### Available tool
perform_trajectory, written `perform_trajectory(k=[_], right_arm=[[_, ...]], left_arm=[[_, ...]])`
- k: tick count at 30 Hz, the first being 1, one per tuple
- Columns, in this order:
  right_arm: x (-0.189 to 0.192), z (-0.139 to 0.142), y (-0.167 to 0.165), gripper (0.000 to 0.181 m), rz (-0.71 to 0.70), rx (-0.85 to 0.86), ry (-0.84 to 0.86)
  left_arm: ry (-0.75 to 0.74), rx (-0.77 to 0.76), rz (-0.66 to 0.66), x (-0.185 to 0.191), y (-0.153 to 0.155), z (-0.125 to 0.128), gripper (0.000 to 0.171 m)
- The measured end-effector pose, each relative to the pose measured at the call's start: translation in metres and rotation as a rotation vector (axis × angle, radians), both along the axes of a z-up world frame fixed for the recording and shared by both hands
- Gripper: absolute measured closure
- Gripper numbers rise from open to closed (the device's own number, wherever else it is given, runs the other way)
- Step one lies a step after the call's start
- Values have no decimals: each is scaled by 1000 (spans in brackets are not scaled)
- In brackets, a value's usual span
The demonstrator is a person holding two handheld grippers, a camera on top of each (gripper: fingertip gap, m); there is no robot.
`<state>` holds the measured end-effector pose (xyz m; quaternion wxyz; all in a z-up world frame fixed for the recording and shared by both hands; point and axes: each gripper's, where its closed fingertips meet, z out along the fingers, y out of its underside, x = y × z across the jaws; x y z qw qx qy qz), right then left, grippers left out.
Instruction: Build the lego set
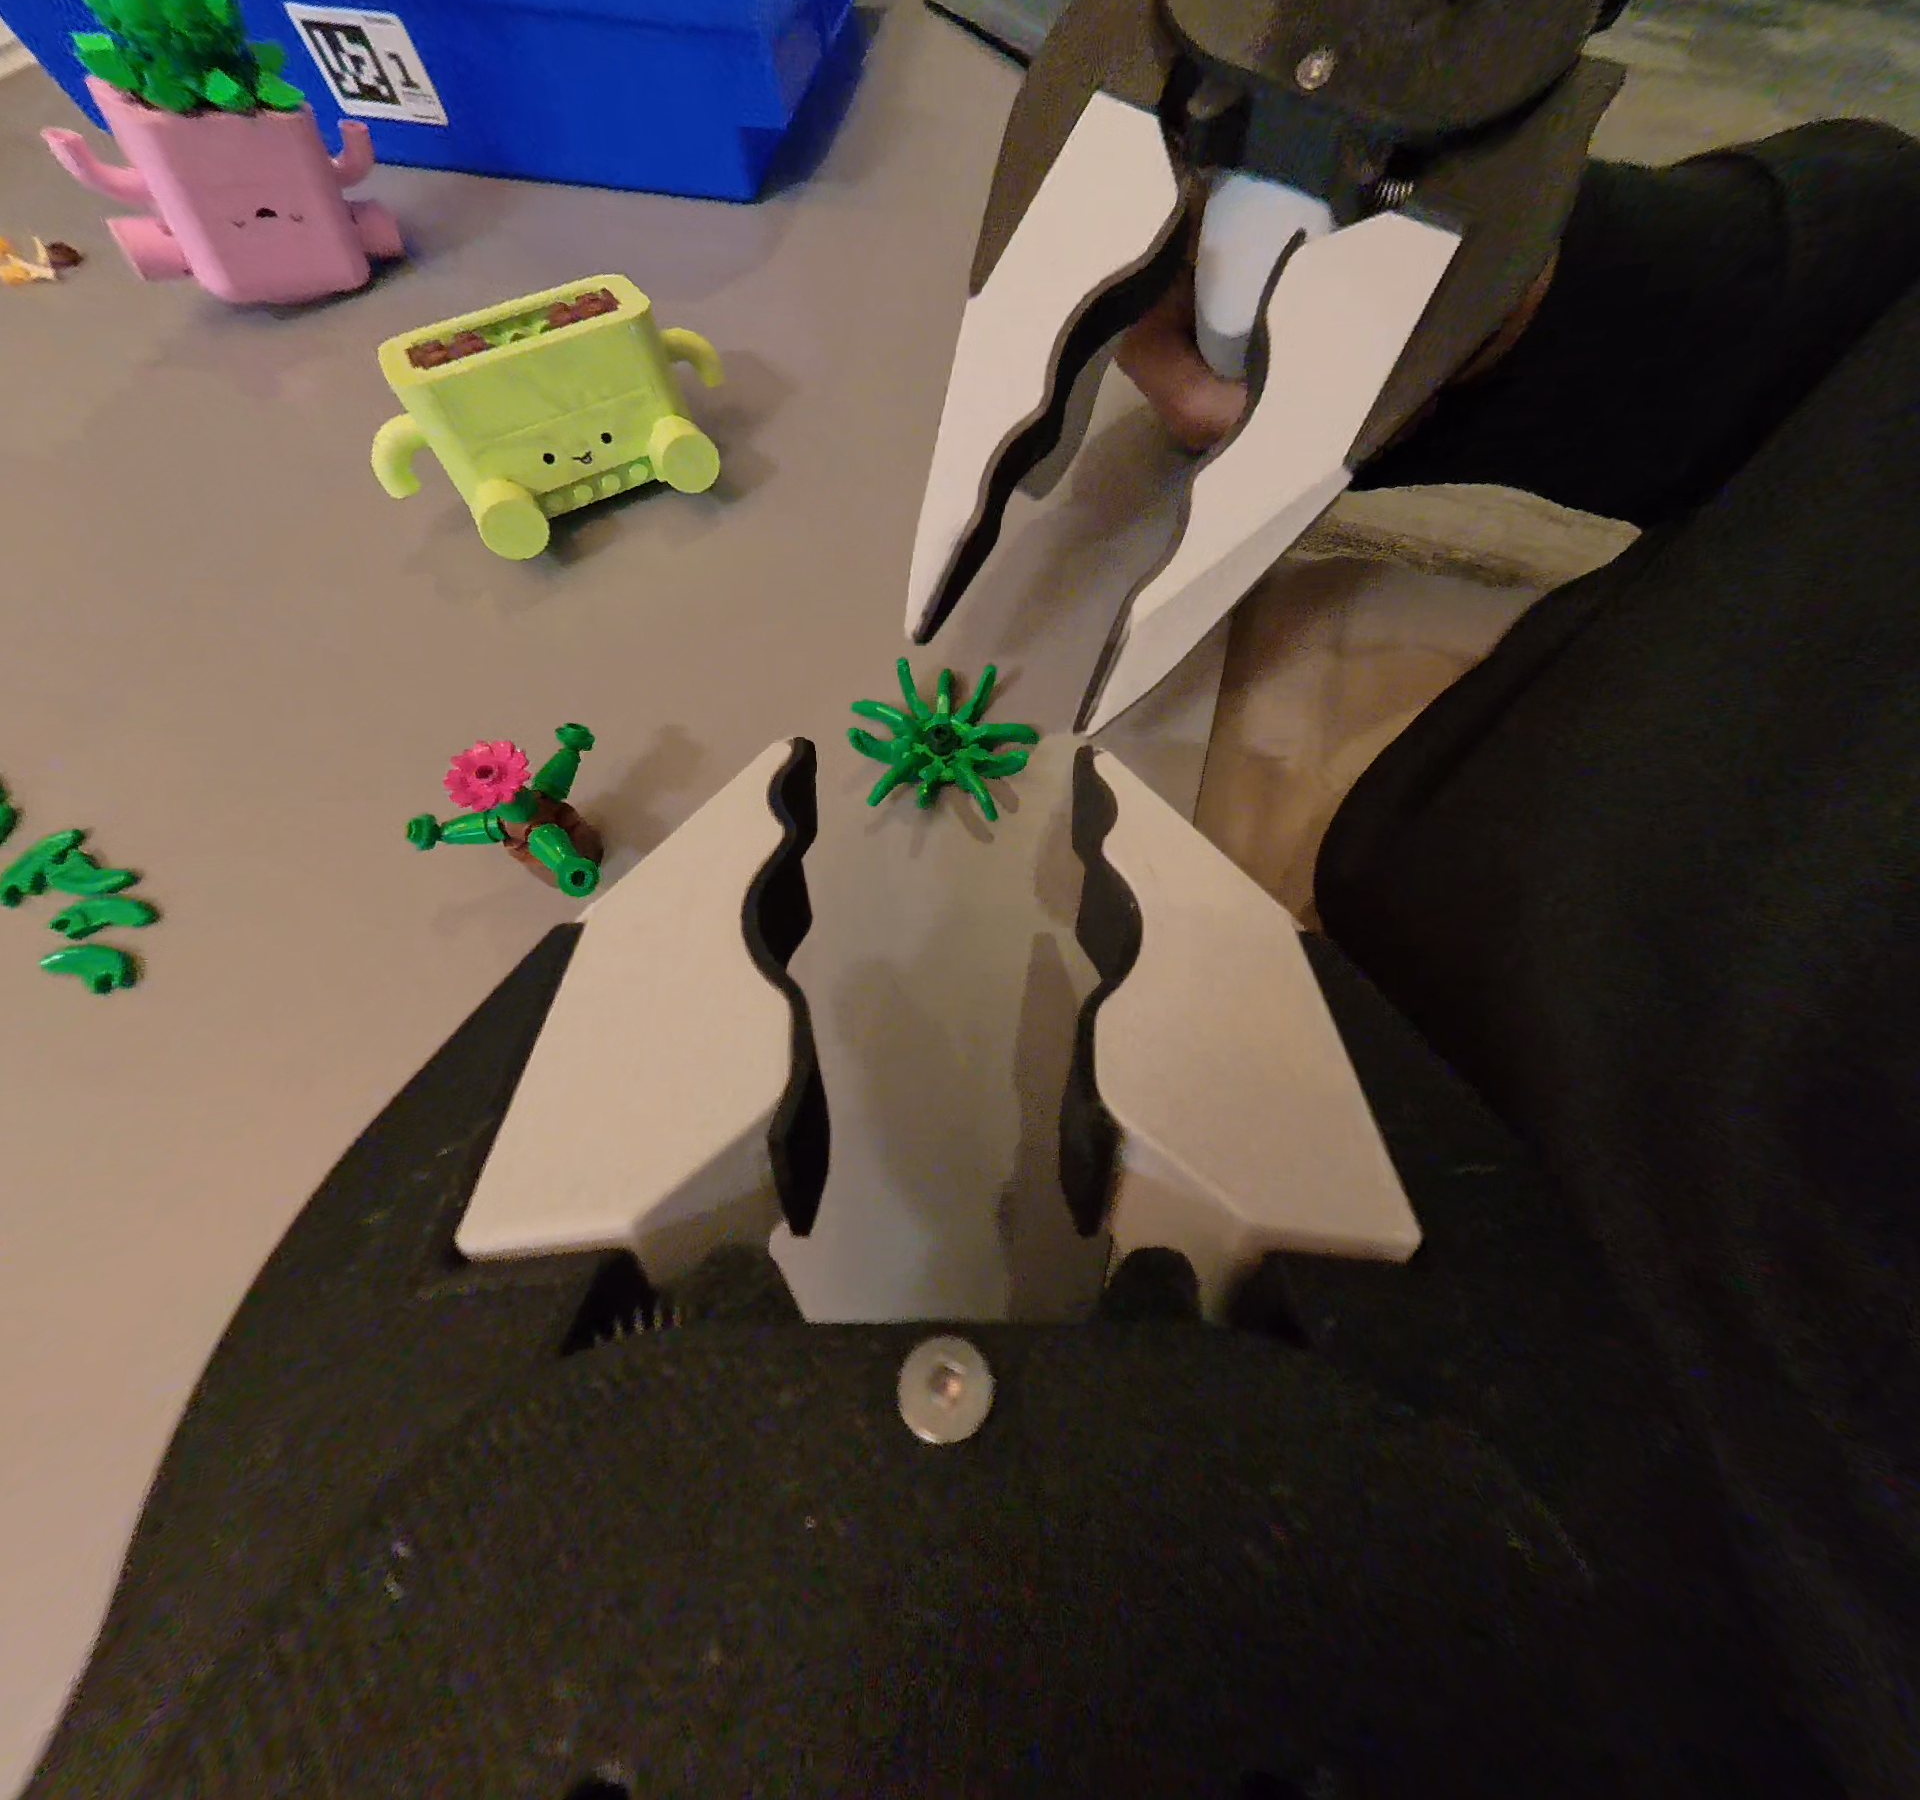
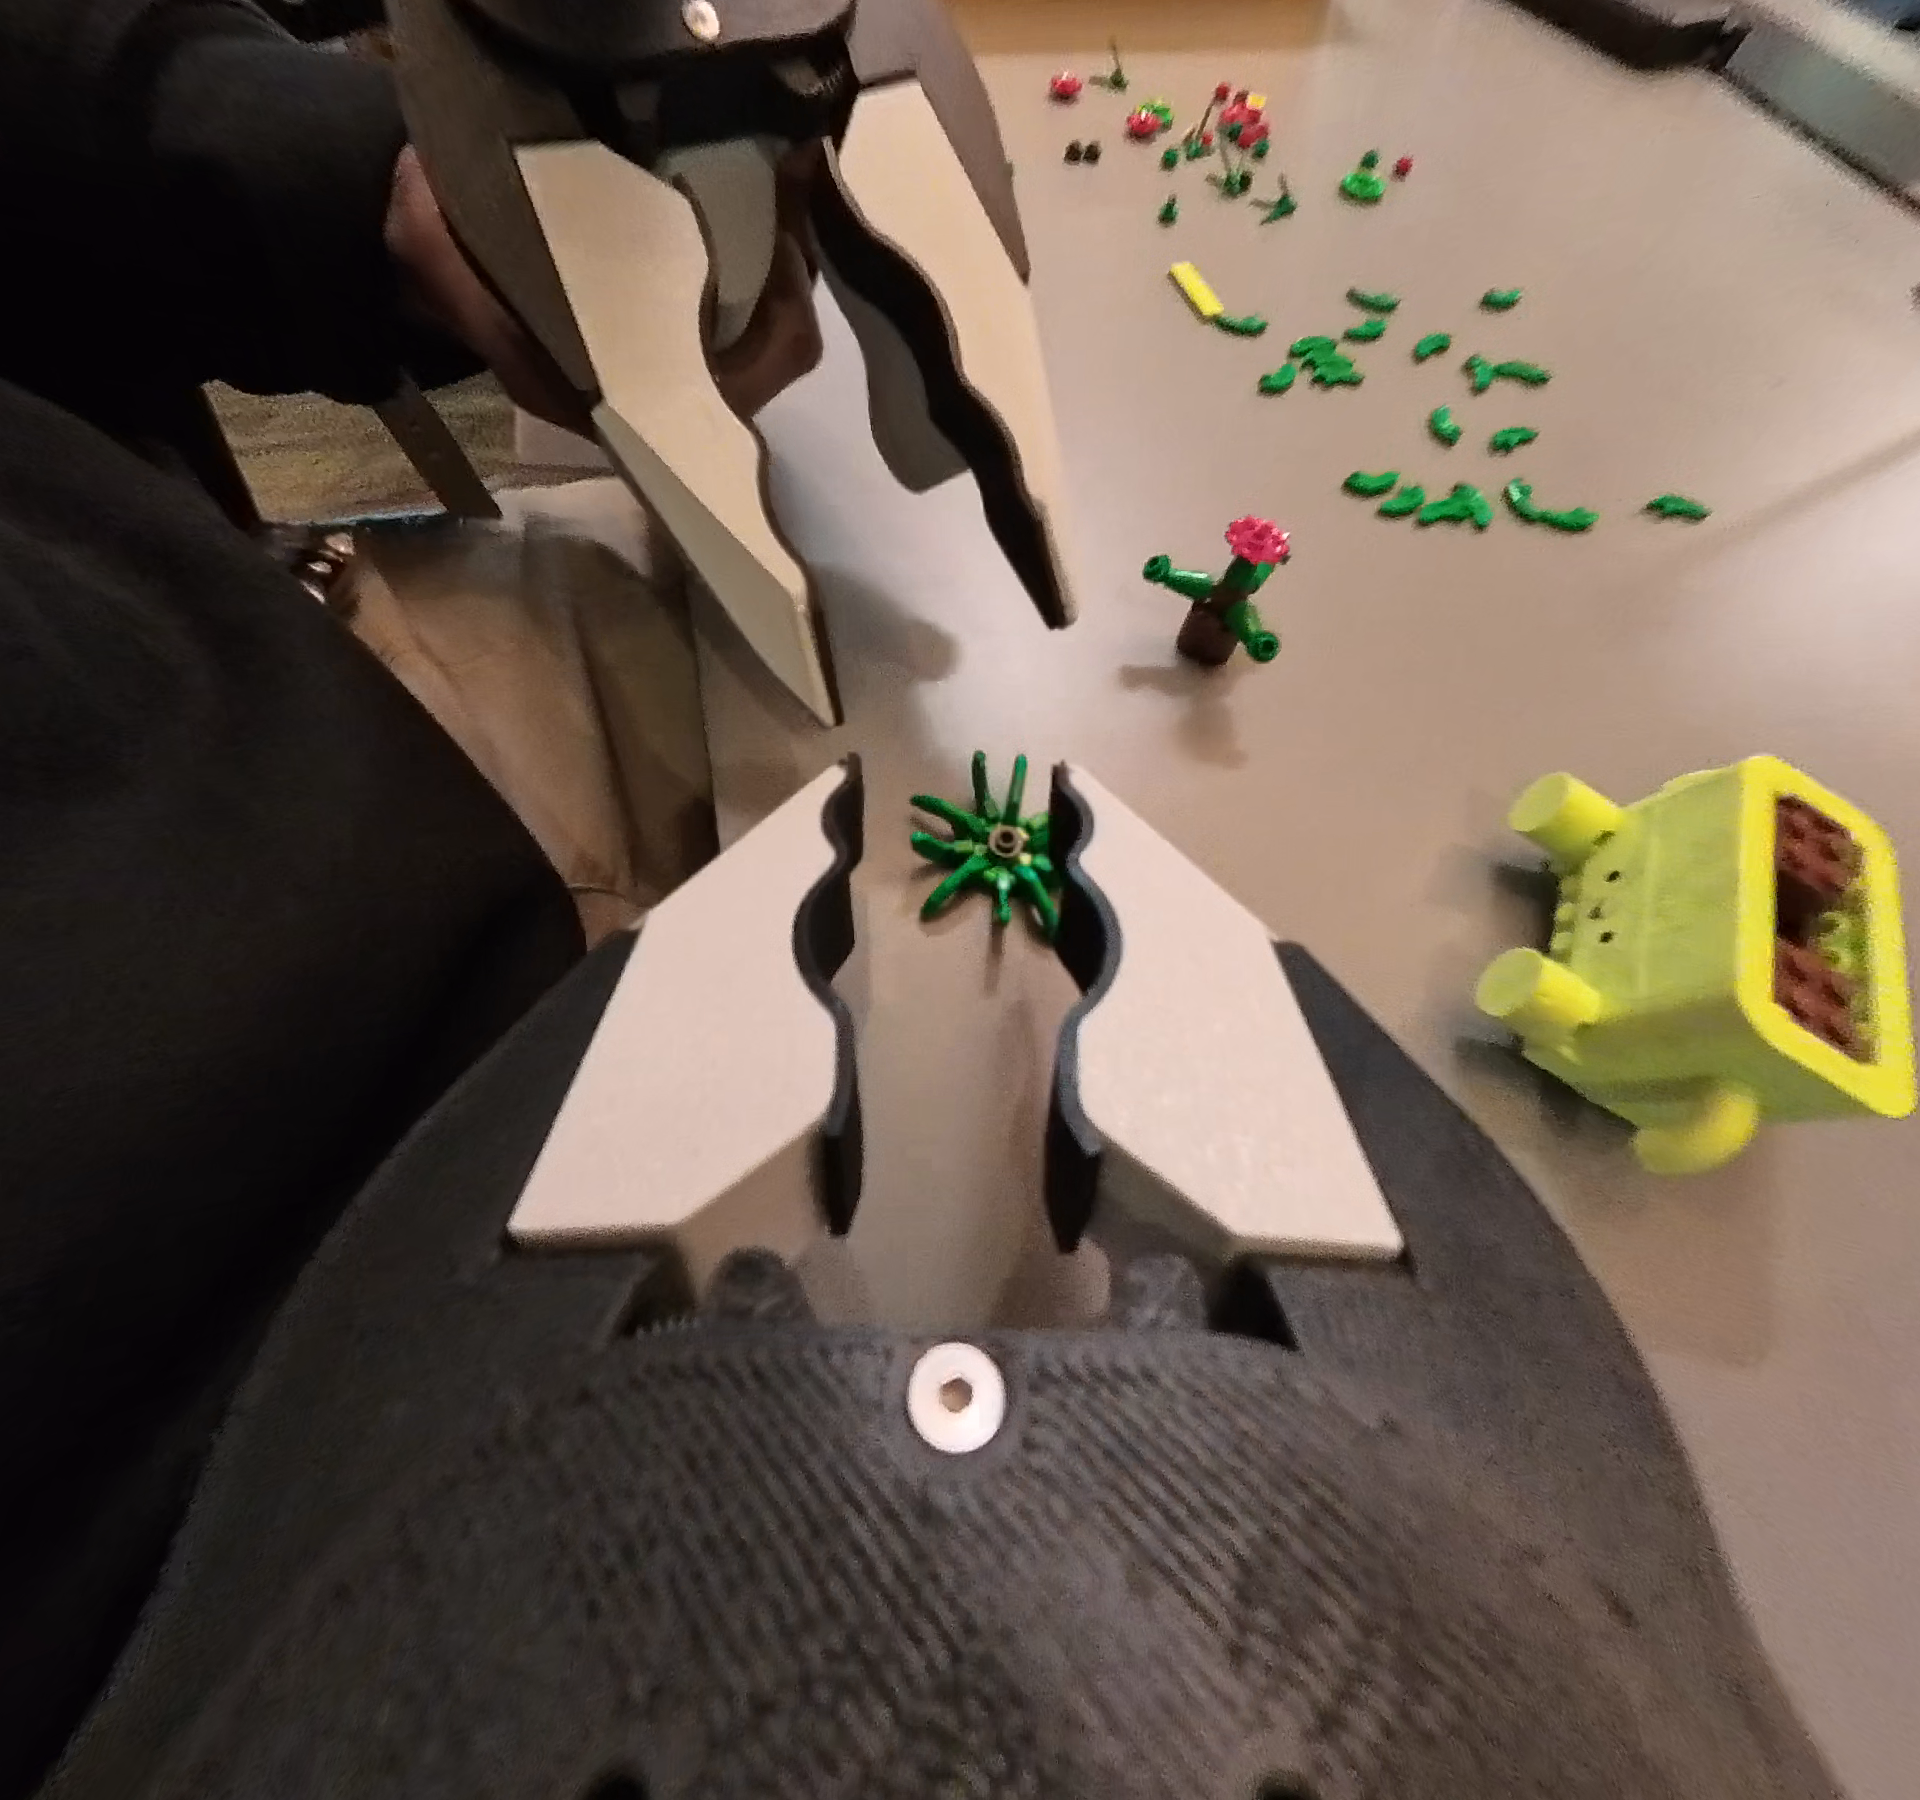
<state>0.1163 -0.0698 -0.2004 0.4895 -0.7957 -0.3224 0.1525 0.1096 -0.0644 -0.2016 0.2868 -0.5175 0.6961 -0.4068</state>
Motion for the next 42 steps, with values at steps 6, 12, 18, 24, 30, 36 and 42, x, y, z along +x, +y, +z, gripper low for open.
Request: perform_trajectory(k=[6, 12, 18, 24, 30, 36, 42], right_arm=[[4, 1, 5, 162, -24, -37, 51], [10, 6, 8, 181, -74, 29, 30], [9, 6, 6, 181, -77, 40, 13], [9, 3, 6, 181, -80, 28, 1], [7, -14, 8, 181, -80, -48, -81], [10, -3, 8, 181, -93, -3, -20], [19, 17, 7, 181, -137, 95, 63]], left_arm=[[28, -44, -19, 0, -1, -2, 127], [-13, -136, -11, 3, -3, 10, 171], [-35, -107, 20, 9, -2, 13, 171], [-27, -21, 35, 13, -1, 5, 171], [42, 34, 49, 12, -1, -7, 171], [21, 14, 61, 10, 2, -4, 171], [-101, 31, 64, 10, 0, 15, 171]])
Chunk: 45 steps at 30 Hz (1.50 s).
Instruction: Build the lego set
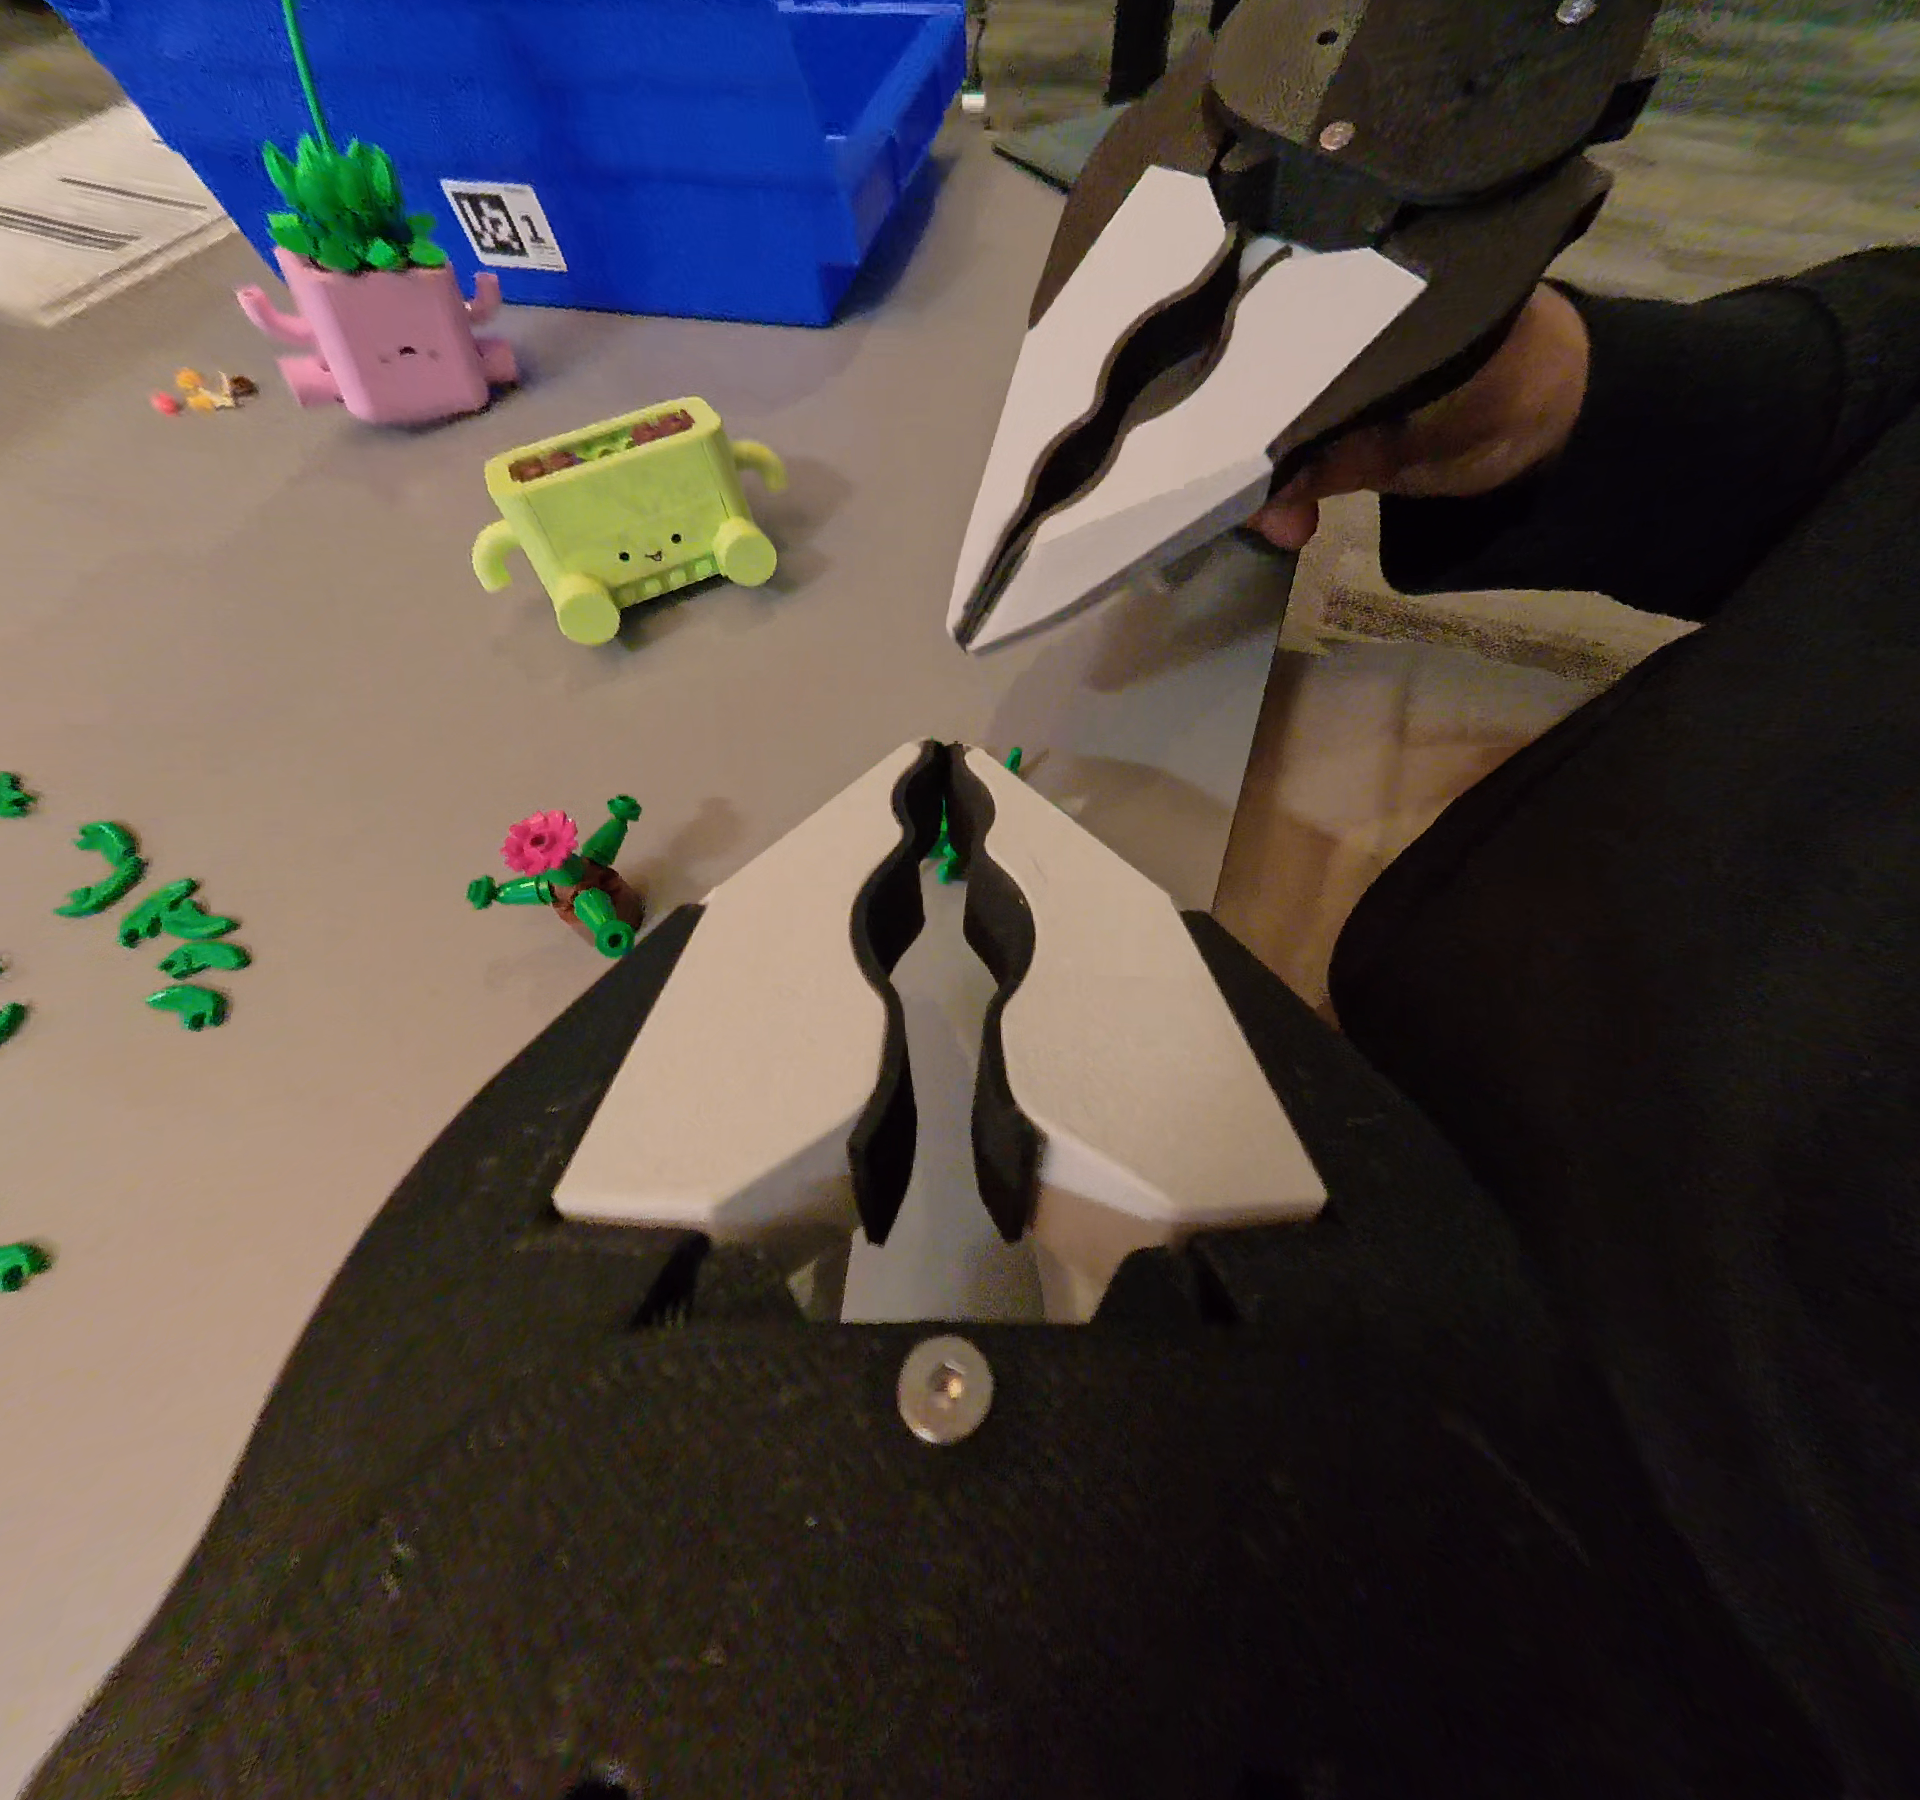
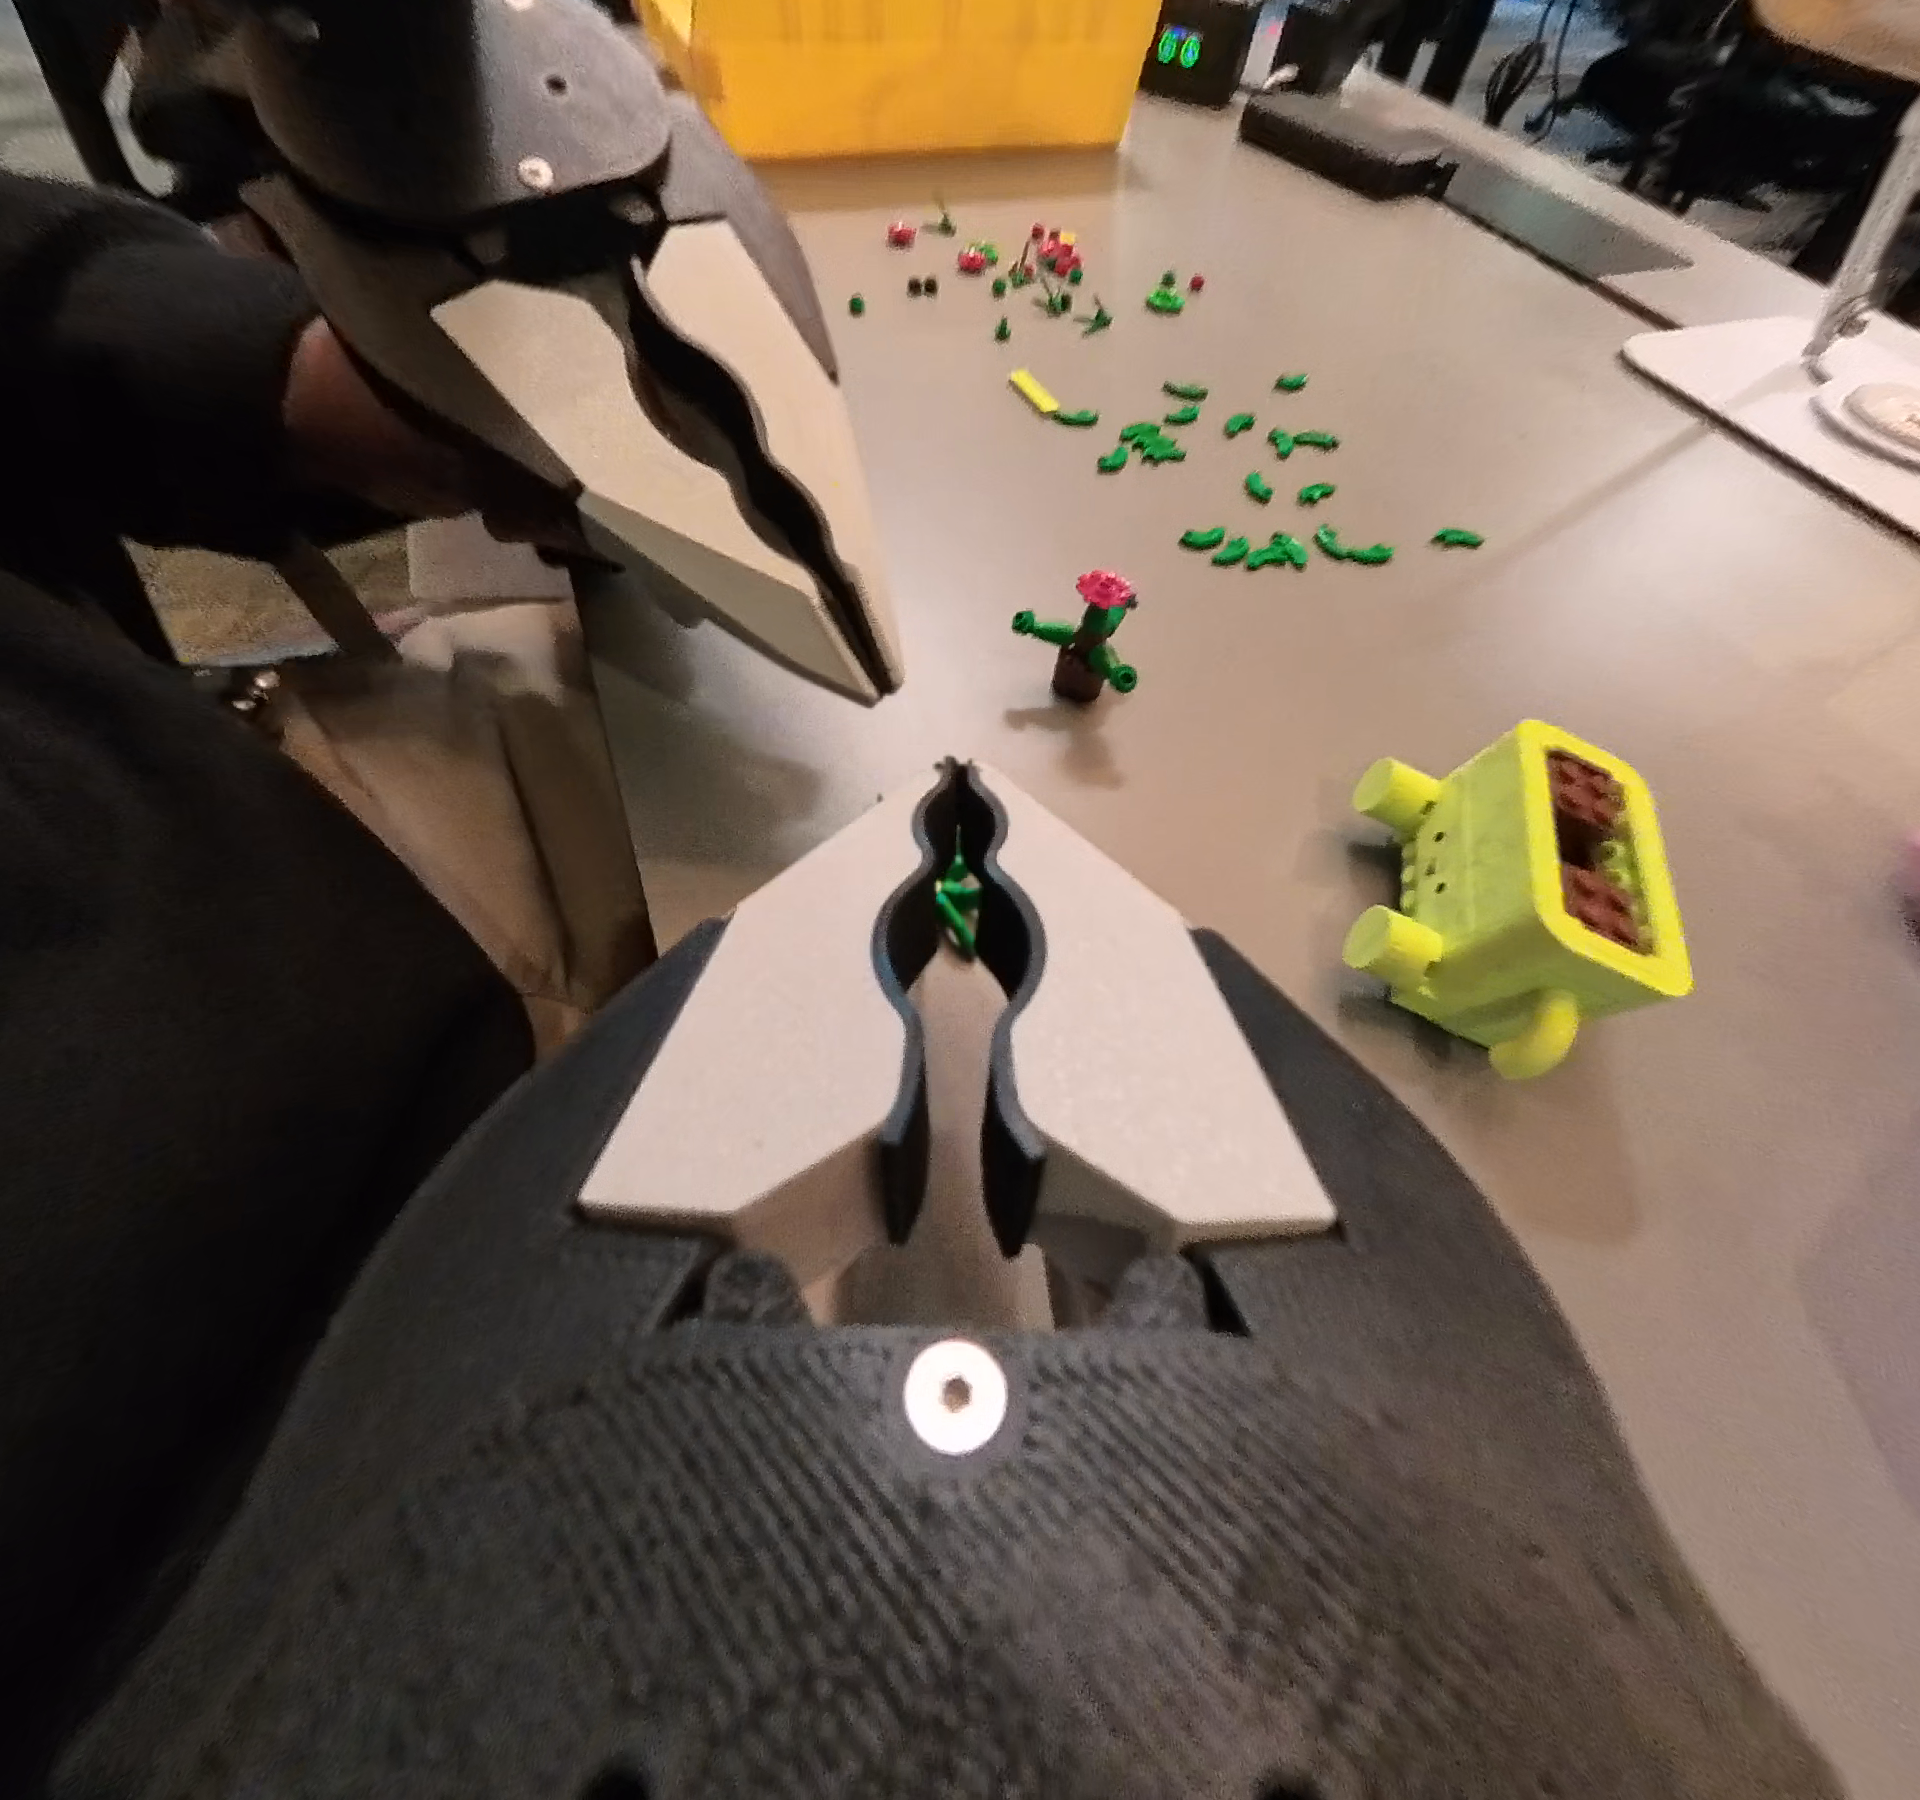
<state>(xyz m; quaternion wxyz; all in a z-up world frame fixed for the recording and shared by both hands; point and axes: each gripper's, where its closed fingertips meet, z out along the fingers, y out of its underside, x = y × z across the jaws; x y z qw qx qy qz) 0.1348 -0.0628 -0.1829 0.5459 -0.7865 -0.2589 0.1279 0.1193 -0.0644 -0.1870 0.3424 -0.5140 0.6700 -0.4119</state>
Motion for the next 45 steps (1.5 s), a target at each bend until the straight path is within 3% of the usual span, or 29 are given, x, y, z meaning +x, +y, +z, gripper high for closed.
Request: perform_trajectory(k=[11, 16, 23, 30, 35, 38, 45], right_arm=[[3, -3, 0, 181, -4, -27, 9], [10, 2, 1, 181, -20, -22, 57], [26, 9, 14, 181, -67, 22, 66], [53, 22, 34, 181, -174, 48, 139], [64, 23, 35, 180, -203, 120, 17], [66, 15, 34, 177, -234, 125, -35], [70, 34, 23, 171, -282, 274, -25]], left_arm=[[32, -99, -27, 5, -8, -2, 171], [-35, -87, -42, 1, -5, 10, 171], [-143, -218, -47, -2, 13, 36, 169], [-146, -157, -6, 11, 39, 30, 162], [-151, -19, 5, 10, 42, 30, 162], [-158, -43, 35, 5, 44, 29, 162], [-193, -119, 67, -1, 48, 33, 161]])
